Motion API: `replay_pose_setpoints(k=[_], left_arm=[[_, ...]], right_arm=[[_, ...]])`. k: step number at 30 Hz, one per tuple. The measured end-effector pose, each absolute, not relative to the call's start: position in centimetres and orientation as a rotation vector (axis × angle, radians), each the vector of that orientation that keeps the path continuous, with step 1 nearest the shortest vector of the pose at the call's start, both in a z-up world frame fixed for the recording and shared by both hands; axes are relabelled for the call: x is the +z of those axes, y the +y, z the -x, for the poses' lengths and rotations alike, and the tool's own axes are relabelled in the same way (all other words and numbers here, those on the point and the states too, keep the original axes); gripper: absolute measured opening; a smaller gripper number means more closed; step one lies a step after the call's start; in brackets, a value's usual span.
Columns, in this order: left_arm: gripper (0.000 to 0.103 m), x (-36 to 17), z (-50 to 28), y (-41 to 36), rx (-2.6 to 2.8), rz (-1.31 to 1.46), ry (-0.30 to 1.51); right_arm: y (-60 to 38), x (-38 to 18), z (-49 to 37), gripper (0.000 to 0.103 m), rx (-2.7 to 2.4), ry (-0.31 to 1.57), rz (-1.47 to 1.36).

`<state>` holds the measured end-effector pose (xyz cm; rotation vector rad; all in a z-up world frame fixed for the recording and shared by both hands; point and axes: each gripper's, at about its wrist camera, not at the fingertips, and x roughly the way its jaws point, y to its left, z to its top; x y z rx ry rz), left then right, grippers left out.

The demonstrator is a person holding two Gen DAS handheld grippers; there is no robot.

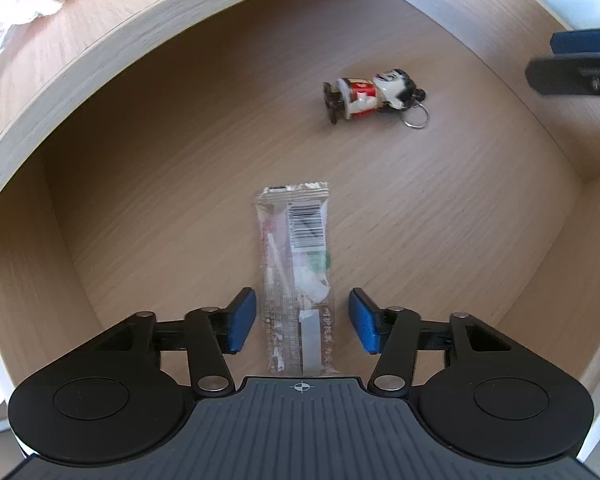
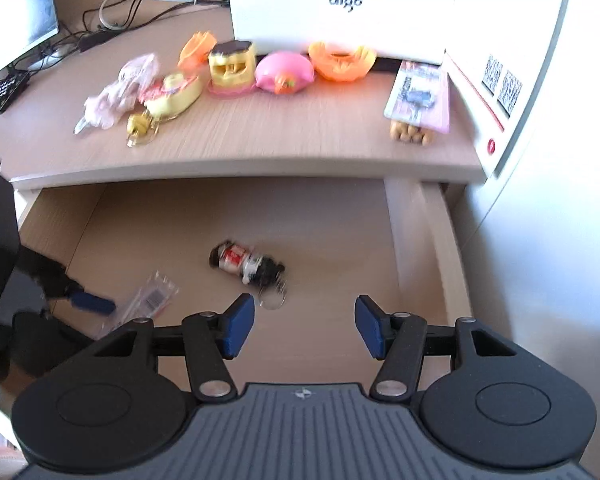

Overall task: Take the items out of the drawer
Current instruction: 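Grasp the panda keychain with the right tool while the left tool lifts the packet, then set the packet on the desk with the left tool while the right tool sets down the panda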

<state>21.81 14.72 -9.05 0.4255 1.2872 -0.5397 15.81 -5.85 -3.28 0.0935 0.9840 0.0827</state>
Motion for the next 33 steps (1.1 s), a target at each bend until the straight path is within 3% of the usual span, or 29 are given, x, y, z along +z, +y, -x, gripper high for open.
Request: replay_pose_setpoints(k=[15, 19, 27, 33], left_arm=[[0.039, -0.5, -17.0, 23.2, -0.433, 0.027, 1.223], [0.039, 0.5, -15.4, 24.4, -0.402, 0.033, 1.195], [0.039, 0.4, -14.8, 25.3, -0.369, 0.105, 1.13], [0.039, 4.1, -17.0, 26.1, -0.392, 0.131, 0.93]], right_arm=[[2.0, -10.1, -25.2, 0.056, 0.4, 1.11, 0.335], [2.5, -10.2, -26.2, 0.032, 0.445, 1.175, 0.314], [3.6, -4.1, -21.5, 0.03, 0.444, 1.101, 0.274], [3.3, 4.3, -16.9, 0.03, 0.415, 0.917, 0.216]])
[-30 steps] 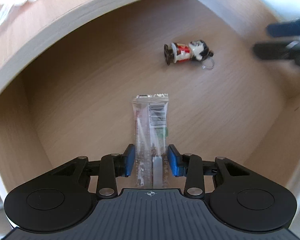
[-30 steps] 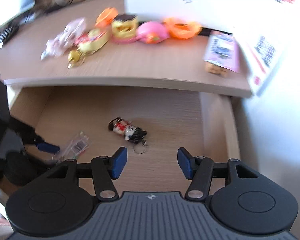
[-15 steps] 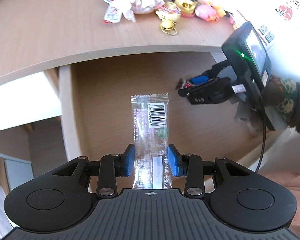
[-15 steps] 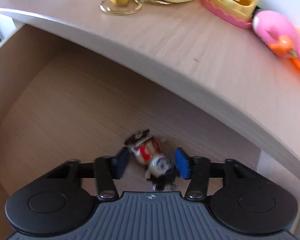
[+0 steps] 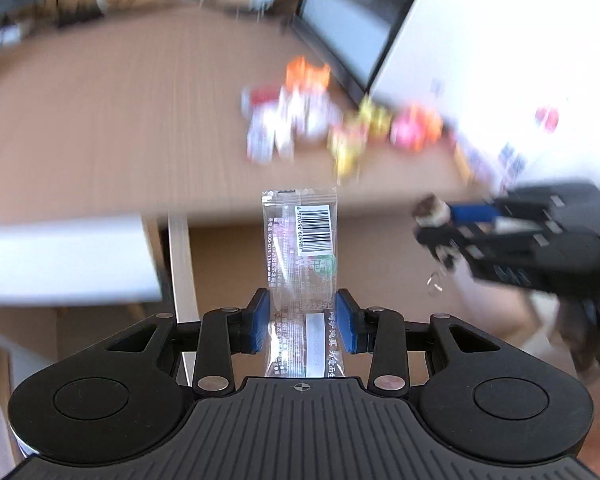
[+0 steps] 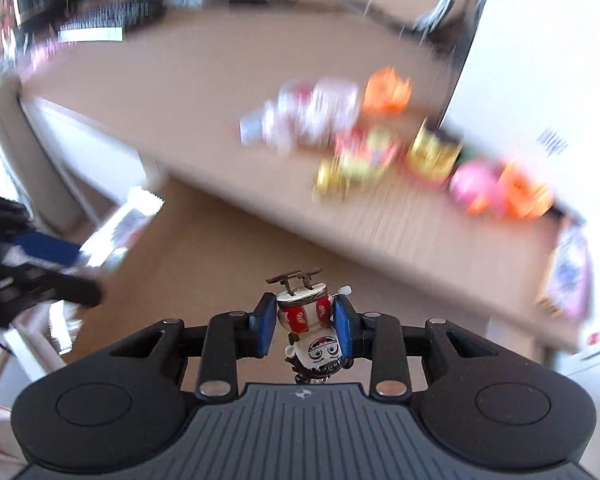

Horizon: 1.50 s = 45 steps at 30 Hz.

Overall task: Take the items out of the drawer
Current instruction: 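Set the packet on the desk with the left tool while the right tool sets down the panda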

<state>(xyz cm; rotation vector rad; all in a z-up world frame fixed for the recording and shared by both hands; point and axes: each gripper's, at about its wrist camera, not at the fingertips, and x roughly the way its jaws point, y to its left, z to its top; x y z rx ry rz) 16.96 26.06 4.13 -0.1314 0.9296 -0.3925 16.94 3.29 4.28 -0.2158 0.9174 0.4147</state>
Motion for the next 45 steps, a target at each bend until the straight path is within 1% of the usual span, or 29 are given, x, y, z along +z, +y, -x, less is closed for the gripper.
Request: replay_pose_setpoints(k=[2, 3, 5, 8, 12, 15, 16, 17, 20, 21, 22, 27, 29, 36, 37, 39, 42, 45], left_arm=[[0.04, 5.3, -19.0, 25.9, -0.382, 0.113, 0.859], [0.04, 6.7, -20.0, 26.3, -0.371, 0.103, 0.828], [0.04, 7.7, -22.7, 26.1, -0.356, 0.09, 0.79], [0.04, 6.8, -27.9, 25.1, -0.342, 0.083, 0.775], [0.04, 4.5, -32.8, 24.8, -0.315, 0.066, 0.817], [0.043, 1.8, -35.2, 24.3, -0.324, 0.07, 0.87], [0.047, 1.0, -35.6, 24.2, -0.32, 0.064, 0.883], [0.053, 0.4, -35.7, 24.2, -0.33, 0.082, 0.852], [0.054, -0.1, -36.0, 24.2, -0.314, 0.096, 0.818], [0.052, 0.0, -36.0, 24.1, -0.297, 0.086, 0.802], [0.049, 0.2, -35.8, 24.2, -0.283, 0.078, 0.777], [0.048, 2.8, -34.3, 25.3, -0.276, 0.134, 0.654], [0.048, 3.9, -33.4, 25.7, -0.258, 0.146, 0.634], [0.048, 4.8, -28.1, 26.6, -0.221, 0.209, 0.693], [0.048, 4.6, -27.0, 26.7, -0.212, 0.217, 0.711], [0.048, 4.2, -24.9, 27.2, -0.194, 0.227, 0.746], [0.048, 3.9, -21.1, 28.0, -0.165, 0.236, 0.781], [0.048, 3.9, -17.6, 28.7, -0.146, 0.245, 0.788]], right_arm=[[2.8, 7.4, -17.4, 0.03, 0.391, 0.846, 0.201], [2.6, 8.5, -17.2, 0.03, 0.378, 0.814, 0.197], [2.4, 10.5, -17.7, 0.03, 0.351, 0.763, 0.189], [2.2, 12.2, -18.9, 0.03, 0.327, 0.72, 0.181], [1.9, 11.9, -20.9, 0.03, 0.289, 0.73, 0.184], [1.1, 11.0, -22.4, 0.03, 0.28, 0.751, 0.179], [0.8, 10.6, -22.9, 0.03, 0.274, 0.762, 0.177], [0.6, 10.1, -23.2, 0.03, 0.268, 0.774, 0.177], [-0.3, 8.8, -24.3, 0.03, 0.25, 0.809, 0.176], [-0.6, 8.4, -24.6, 0.03, 0.244, 0.819, 0.175], [-0.8, 8.0, -24.6, 0.03, 0.239, 0.827, 0.175], [-1.3, 6.7, -25.4, 0.03, 0.242, 0.839, 0.17], [-1.1, 6.3, -26.2, 0.03, 0.258, 0.831, 0.177], [1.7, 3.5, -30.6, 0.031, 0.305, 0.795, 0.25], [1.9, 2.8, -31.1, 0.034, 0.297, 0.804, 0.252], [2.1, 2.2, -31.5, 0.034, 0.282, 0.781, 0.249], [1.8, 2.5, -31.1, 0.034, 0.248, 0.771, 0.209], [0.9, 4.4, -28.4, 0.034, 0.214, 0.695, 0.134]])
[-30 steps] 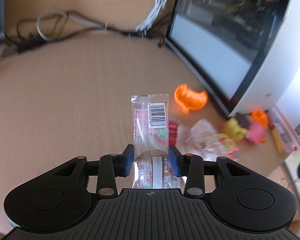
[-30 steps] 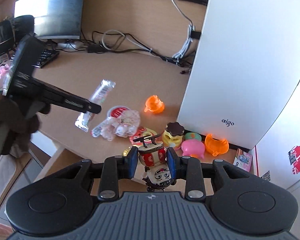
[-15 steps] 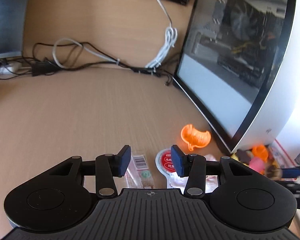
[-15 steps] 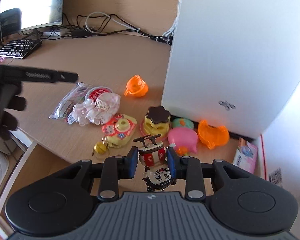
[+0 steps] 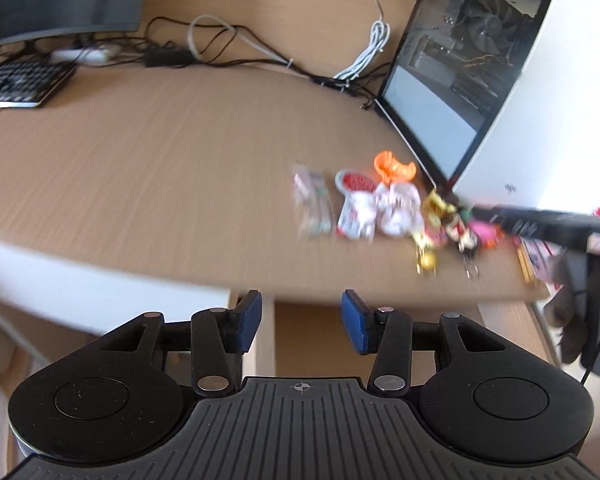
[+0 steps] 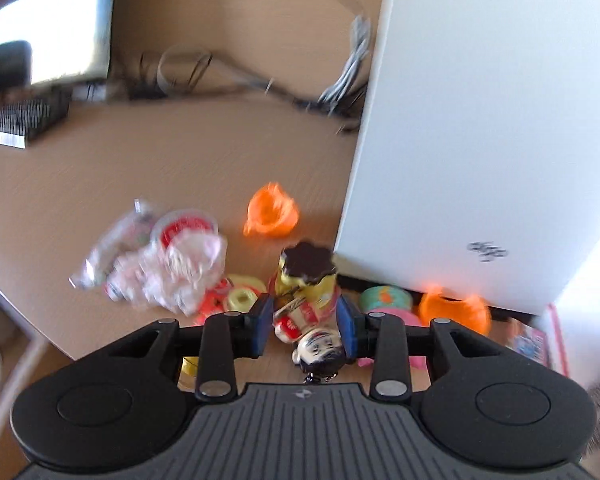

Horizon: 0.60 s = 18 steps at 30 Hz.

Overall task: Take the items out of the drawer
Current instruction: 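Set the packet on the desk with the left tool while the right tool sets down the panda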

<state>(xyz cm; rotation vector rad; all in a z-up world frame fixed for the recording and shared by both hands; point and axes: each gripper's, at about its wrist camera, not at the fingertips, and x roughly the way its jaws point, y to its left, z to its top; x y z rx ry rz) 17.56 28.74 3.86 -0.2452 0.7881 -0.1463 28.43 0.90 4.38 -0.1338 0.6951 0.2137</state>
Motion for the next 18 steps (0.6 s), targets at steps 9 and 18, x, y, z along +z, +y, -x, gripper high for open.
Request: replay_pose_setpoints(k=[9, 18], left_arm=[[0.048, 2.9, -11.1, 29.3, -0.096, 0.236, 0.792], [0.048, 1.9, -3.7, 25.0, -0.088, 0.208, 0.797]], right_arm=[[1.1, 8.2, -16.6, 0.041, 0.166, 0.622, 0.085], [1.0, 7.2, -3.7, 0.042, 0.216, 0.642, 0.029]])
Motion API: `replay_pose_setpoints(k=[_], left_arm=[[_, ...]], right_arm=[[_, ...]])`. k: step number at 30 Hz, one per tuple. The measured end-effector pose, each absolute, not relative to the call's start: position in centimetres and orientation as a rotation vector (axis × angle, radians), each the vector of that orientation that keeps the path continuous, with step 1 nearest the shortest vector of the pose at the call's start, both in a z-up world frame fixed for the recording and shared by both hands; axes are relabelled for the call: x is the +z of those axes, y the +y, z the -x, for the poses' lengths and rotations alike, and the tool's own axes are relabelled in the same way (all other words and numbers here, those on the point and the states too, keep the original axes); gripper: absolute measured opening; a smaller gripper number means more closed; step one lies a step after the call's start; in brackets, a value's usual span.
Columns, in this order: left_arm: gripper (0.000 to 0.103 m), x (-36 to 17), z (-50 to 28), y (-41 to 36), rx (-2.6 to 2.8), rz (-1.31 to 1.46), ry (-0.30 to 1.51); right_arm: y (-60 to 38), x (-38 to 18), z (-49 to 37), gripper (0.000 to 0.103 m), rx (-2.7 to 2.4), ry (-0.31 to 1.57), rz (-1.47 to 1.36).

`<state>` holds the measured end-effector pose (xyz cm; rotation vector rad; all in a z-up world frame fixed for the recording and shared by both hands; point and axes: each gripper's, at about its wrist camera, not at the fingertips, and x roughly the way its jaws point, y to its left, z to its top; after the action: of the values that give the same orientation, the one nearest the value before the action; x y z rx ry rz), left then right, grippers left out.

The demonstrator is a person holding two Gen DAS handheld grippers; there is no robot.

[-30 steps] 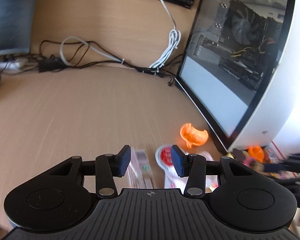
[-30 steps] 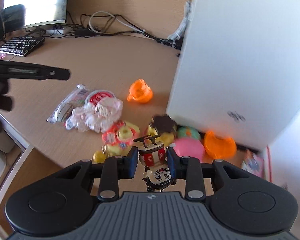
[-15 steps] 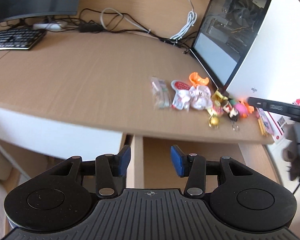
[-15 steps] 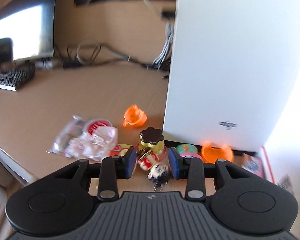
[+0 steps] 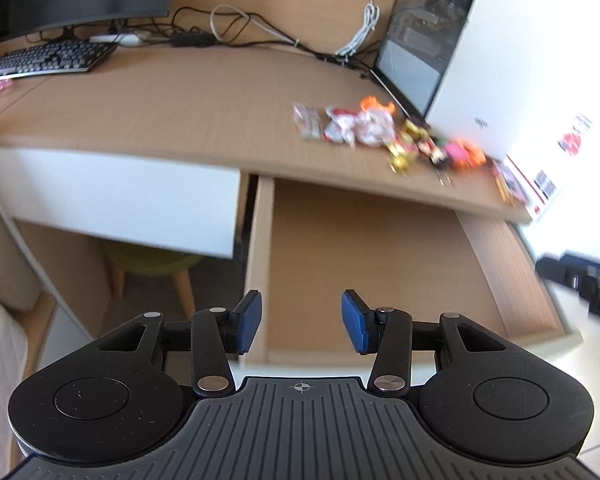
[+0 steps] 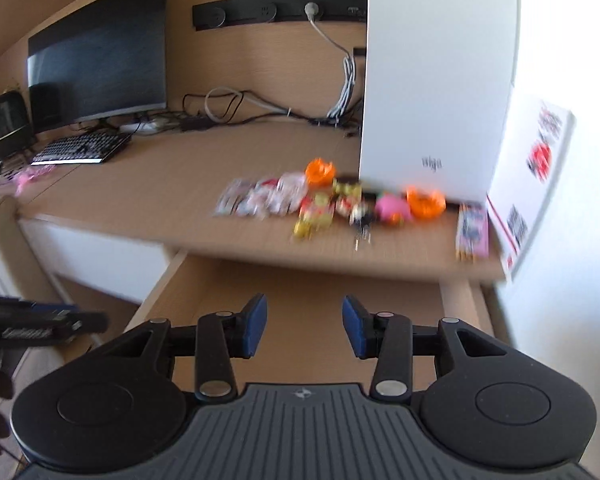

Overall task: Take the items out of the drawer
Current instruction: 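Set the packet on the desk with the left tool while the right tool sets down the panda, then push the white drawer front shut with both tools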

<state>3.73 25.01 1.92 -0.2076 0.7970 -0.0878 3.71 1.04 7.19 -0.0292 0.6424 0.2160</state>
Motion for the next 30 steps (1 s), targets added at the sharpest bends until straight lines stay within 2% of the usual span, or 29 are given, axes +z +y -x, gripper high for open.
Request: replay_pose_setpoints(k=[3, 5, 12, 16, 22, 30], left_arm=[[0.048, 0.6, -0.9, 22.8, -0.078, 0.201, 0.788], [0.048, -0.5, 1.3, 21.3, -0.06, 0.211, 0.766], [0.048, -6.2, 6.8, 15.0, -0.125, 0.074, 0.686], [0.049, -9.1, 7.3, 13.3, -0.119, 0.024, 0.663], [0.049, -11.2, 5.4, 12.8, -0.048, 0.0, 0.577], [0.049, -11.9, 3.7, 14.0, -0.022, 0.033, 0.573]], right_arm=[[-0.2, 5.1, 0.4, 0.044, 0.23, 0.661, -0.001], [-1.4, 3.2, 3.0, 0.051, 0.229, 0.676, -0.022], [-5.0, -6.2, 9.2, 0.052, 0.16, 0.761, -0.02], [-5.7, -9.1, 9.7, 0.052, 0.083, 0.725, -0.03], [-4.6, -10.7, 8.6, 0.052, 0.017, 0.542, 0.072], [-5.9, -12.3, 5.0, 0.052, -0.015, 0.54, -0.024]])
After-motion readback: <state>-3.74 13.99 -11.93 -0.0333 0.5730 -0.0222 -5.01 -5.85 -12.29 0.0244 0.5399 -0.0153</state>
